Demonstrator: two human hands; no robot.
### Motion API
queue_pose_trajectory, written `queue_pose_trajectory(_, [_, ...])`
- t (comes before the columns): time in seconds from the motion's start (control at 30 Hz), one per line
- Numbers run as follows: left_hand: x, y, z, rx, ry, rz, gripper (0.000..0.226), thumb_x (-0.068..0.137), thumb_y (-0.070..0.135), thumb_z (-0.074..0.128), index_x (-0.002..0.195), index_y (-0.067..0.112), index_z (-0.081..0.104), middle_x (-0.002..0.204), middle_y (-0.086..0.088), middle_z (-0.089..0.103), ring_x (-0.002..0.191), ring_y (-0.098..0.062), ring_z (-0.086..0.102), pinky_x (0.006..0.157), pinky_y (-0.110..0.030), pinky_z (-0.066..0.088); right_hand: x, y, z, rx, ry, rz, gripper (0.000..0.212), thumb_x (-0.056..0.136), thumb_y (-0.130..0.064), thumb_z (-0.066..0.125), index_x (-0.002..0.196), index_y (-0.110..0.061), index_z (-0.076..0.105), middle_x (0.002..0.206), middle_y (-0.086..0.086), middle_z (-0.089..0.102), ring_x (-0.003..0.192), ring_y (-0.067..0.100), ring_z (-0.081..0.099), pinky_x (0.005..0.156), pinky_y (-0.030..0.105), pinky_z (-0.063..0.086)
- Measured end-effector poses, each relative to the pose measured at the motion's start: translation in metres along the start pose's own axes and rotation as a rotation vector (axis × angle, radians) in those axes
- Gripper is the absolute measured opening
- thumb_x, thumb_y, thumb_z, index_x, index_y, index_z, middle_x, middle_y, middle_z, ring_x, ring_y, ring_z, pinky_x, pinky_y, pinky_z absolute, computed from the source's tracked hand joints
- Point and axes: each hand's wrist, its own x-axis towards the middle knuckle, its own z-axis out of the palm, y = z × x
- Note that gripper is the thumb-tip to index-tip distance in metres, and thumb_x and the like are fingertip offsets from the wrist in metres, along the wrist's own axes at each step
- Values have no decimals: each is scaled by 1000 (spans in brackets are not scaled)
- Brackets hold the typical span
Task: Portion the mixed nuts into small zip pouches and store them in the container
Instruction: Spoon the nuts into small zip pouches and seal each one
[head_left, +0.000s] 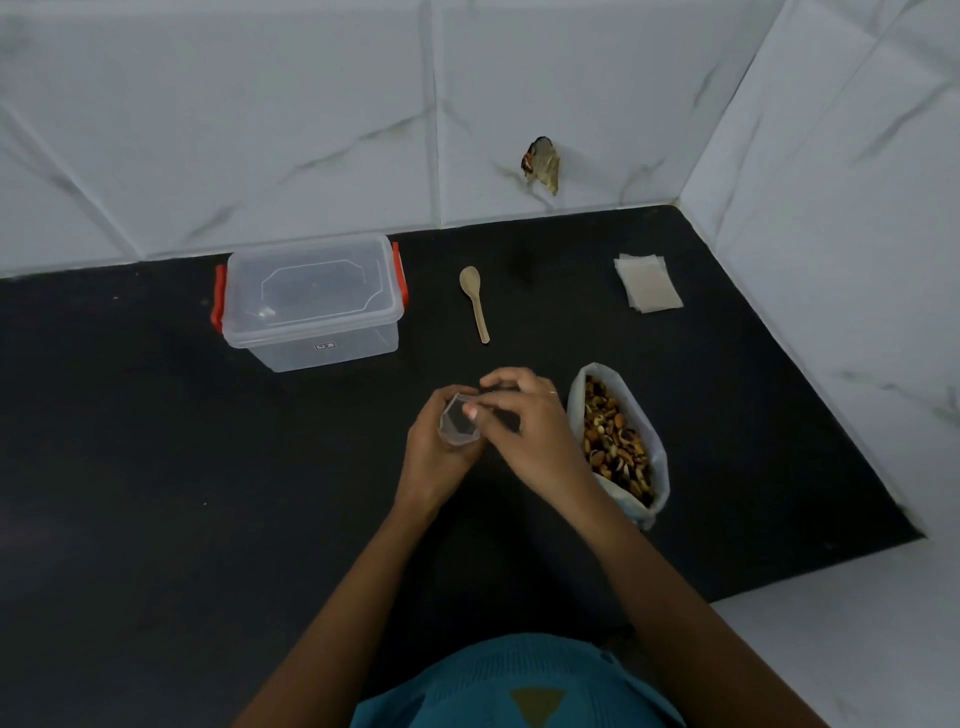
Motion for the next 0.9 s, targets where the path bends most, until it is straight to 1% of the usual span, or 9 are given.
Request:
queue_pose_trajectory(0.03, [1,-3,-1,13,12,-12,41,77,8,70,106,30,52,106,9,59,99,3,57,84,-14,48,9,3,0,56,46,25,21,89,-21,59,105,-11,68,112,-5,52,109,4,42,85,7,34])
queue_pose_trajectory(0.1, [5,-5,-4,26,40,-42,42,75,9,72,105,31,51,106,13,57,100,8,54,82,-8,45,32,13,0,162,115,97,16,88,-16,59,100,-9,68,101,0,60,94,4,53,80,10,41])
queue_pose_trajectory(0.17, [9,-7,-6,28,64,-50,42,75,10,73,105,30,51,106,15,56,99,11,53,81,-4,43,60,26,2,203,127,185,14,88,-15,60,99,-10,67,94,-2,62,82,0,55,74,7,45])
queue_pose_trajectory(0.23, [14,-6,-8,37,75,-45,42,75,10,73,105,29,51,106,16,56,99,13,52,81,-3,42,88,40,7,181,120,269,15,88,-16,59,101,-10,66,92,-4,62,77,-2,54,66,6,42])
queue_pose_trajectory(0.4, [30,-4,-11,44,122,-25,40,74,7,74,105,22,53,104,16,56,97,13,52,81,-4,42,147,65,25,81,170,381,16,87,-18,61,101,-9,64,97,5,66,85,13,61,73,25,47])
queue_pose_trajectory(0.53, [41,-5,-16,68,133,-29,43,75,9,74,102,32,51,104,18,55,100,14,51,83,-3,41,176,70,37,109,239,405,12,85,-17,64,91,-7,60,91,11,65,82,22,64,73,34,53])
queue_pose_trajectory(0.63, [46,-7,-19,79,151,-36,46,75,10,74,99,39,48,103,20,54,99,16,50,82,-1,40,186,73,45,80,237,427,14,85,-17,64,91,-5,59,92,12,64,83,22,63,71,33,52])
queue_pose_trajectory(0.77, [51,-8,-21,89,164,-39,46,75,11,74,99,40,47,104,21,54,100,14,51,84,-2,41,193,76,48,-17,217,459,16,88,-17,61,98,-6,60,99,9,64,90,22,62,69,30,47])
queue_pose_trajectory(0.9, [53,-9,-19,82,171,-53,44,76,12,73,101,39,48,106,17,55,103,7,52,85,-6,42,192,76,41,75,178,516,17,87,-16,61,102,-7,61,102,9,64,91,21,63,79,34,52])
